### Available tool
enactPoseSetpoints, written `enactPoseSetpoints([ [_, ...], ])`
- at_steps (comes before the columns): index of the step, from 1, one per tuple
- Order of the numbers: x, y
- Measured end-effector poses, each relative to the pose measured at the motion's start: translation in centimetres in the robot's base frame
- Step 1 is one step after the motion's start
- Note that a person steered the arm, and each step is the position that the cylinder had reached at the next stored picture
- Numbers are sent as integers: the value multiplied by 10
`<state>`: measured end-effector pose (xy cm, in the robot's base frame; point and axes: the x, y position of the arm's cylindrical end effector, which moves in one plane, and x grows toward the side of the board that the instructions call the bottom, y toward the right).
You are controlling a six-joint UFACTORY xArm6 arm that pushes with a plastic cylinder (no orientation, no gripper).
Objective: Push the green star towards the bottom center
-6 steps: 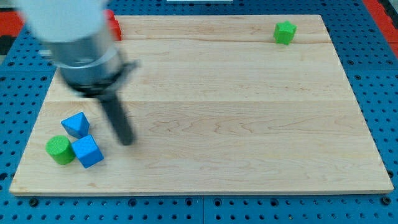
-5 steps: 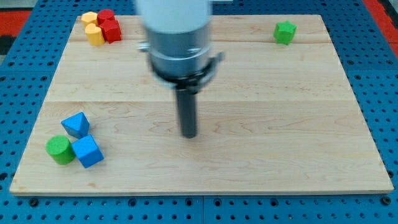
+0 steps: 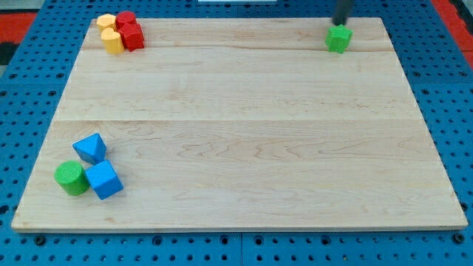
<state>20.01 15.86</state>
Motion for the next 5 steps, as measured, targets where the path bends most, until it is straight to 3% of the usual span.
enactPoseSetpoints([
  [1,27,0],
  [2,26,73],
  [3,31,95],
  [5,56,6],
])
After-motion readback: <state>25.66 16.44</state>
